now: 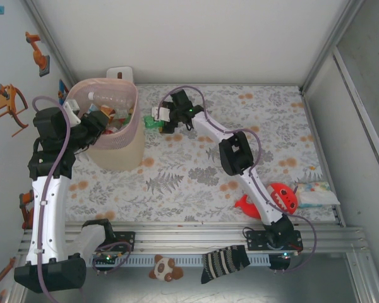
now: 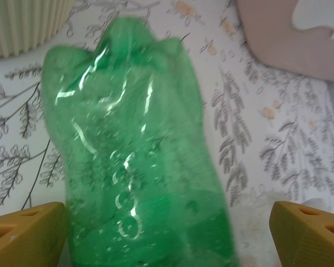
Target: Put the plastic bottles in the bin
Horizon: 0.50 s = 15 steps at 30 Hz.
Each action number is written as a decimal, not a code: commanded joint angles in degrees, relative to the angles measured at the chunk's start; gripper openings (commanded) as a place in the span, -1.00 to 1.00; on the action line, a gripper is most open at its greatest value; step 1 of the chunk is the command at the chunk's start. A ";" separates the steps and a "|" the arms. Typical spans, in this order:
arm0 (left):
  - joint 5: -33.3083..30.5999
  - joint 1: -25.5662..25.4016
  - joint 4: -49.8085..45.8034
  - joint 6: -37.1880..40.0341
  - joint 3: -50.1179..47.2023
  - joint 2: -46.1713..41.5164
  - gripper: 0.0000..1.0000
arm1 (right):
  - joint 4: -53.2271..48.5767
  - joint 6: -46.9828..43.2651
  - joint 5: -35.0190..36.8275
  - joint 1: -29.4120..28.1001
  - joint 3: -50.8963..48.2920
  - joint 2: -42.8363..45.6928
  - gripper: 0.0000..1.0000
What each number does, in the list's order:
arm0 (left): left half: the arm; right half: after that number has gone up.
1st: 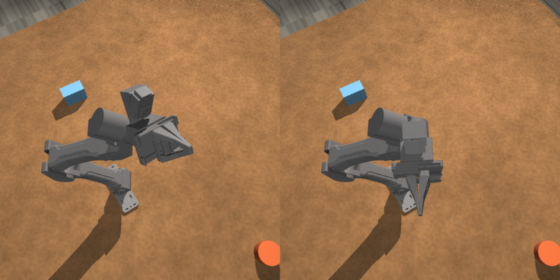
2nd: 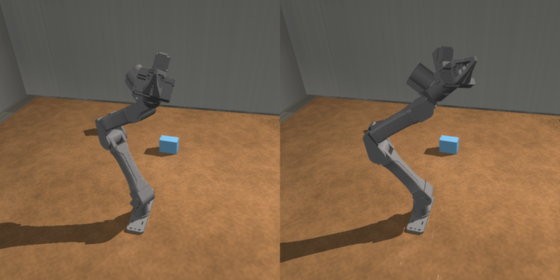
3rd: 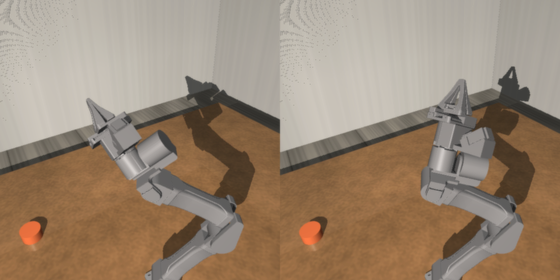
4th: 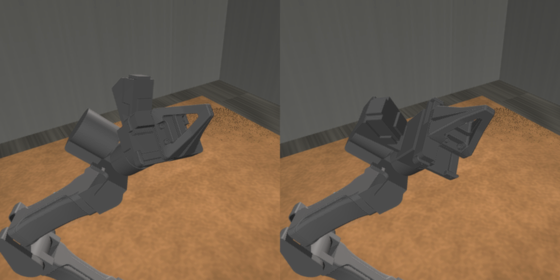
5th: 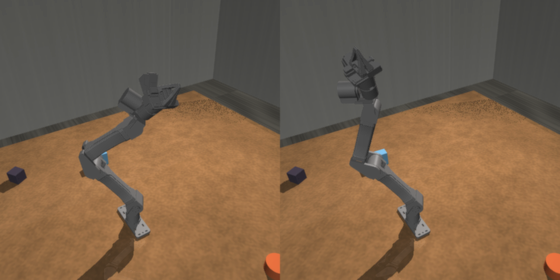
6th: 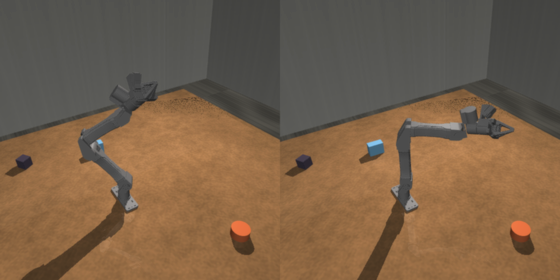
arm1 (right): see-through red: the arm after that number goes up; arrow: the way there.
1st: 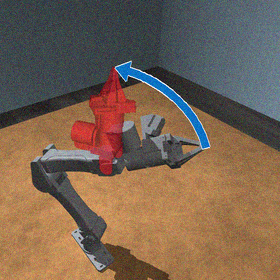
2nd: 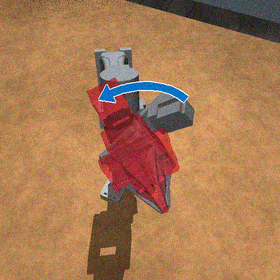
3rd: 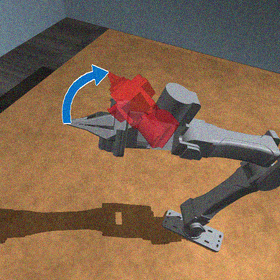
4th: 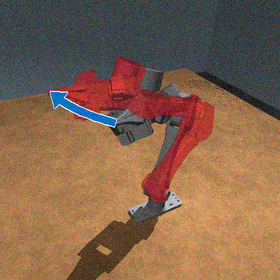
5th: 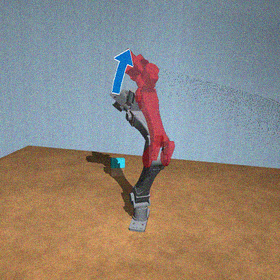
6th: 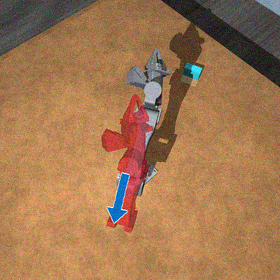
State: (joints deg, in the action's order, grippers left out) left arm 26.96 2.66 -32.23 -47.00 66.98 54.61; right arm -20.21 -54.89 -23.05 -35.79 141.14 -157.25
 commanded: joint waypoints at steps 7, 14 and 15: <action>0.99 -0.19 -0.26 1.35 -0.58 0.41 -0.50 | -9.71 0.80 -1.21 0.37 -2.89 3.38 0.69; 1.60 -0.26 0.72 0.29 -1.23 0.85 -0.50 | -17.30 3.52 -3.65 0.37 -6.79 8.11 0.54; 1.52 -0.37 0.76 0.20 -1.32 0.74 -0.49 | -17.98 4.09 -4.30 0.28 -7.55 8.80 0.51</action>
State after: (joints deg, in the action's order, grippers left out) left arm 27.20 2.61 -32.08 -46.72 66.39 55.44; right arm -31.79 -52.88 -24.86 -35.68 135.35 -152.35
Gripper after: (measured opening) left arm 0.254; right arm 0.764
